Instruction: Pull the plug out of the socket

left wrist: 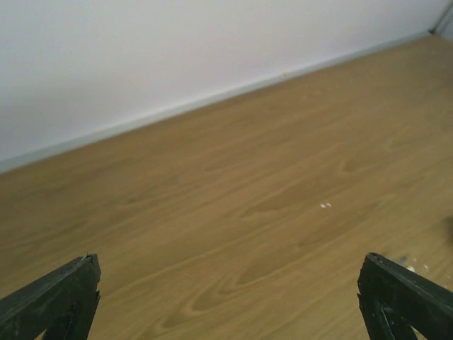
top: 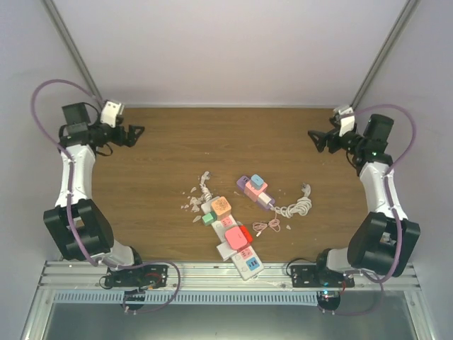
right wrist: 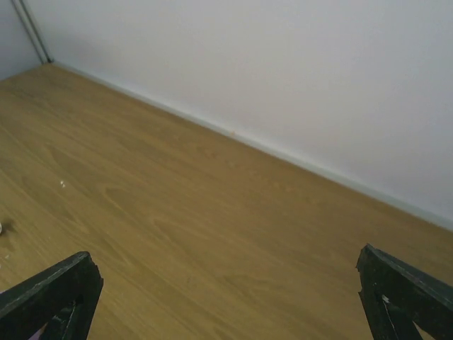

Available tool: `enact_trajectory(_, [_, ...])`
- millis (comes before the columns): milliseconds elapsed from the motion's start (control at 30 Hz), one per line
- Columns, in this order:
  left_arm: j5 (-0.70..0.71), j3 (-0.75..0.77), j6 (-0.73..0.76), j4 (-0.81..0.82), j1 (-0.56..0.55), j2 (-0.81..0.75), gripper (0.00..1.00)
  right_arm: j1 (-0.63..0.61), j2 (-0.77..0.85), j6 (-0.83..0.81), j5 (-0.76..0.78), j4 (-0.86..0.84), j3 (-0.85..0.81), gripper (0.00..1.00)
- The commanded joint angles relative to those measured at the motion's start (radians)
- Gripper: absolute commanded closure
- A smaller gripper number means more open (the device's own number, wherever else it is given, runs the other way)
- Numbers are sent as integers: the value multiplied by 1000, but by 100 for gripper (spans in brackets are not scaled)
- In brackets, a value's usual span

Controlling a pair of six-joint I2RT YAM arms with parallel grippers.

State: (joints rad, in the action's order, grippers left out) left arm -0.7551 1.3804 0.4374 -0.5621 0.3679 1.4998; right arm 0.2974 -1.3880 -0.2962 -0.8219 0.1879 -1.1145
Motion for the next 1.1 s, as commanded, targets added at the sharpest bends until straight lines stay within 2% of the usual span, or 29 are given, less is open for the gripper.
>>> enact_trajectory(0, [63, -83, 9, 93, -92, 12, 1, -50, 52, 27, 93, -48, 94, 0])
enact_trajectory(233, [123, -167, 51, 106, -260, 41, 1, -118, 125, 25, 150, -72, 233, 0])
enact_trajectory(533, [207, -204, 148, 108, -502, 126, 2, -160, 170, -36, 124, -29, 266, 0])
enact_trajectory(767, [345, -198, 212, 145, -657, 226, 12, -170, 192, -67, 115, -18, 272, 0])
enact_trajectory(900, [399, -187, 237, 161, -709, 290, 21, -173, 196, -79, 114, -13, 277, 0])
enact_trajectory(1067, [450, -184, 263, 183, -747, 348, 27, -174, 195, -90, 113, -10, 280, 0])
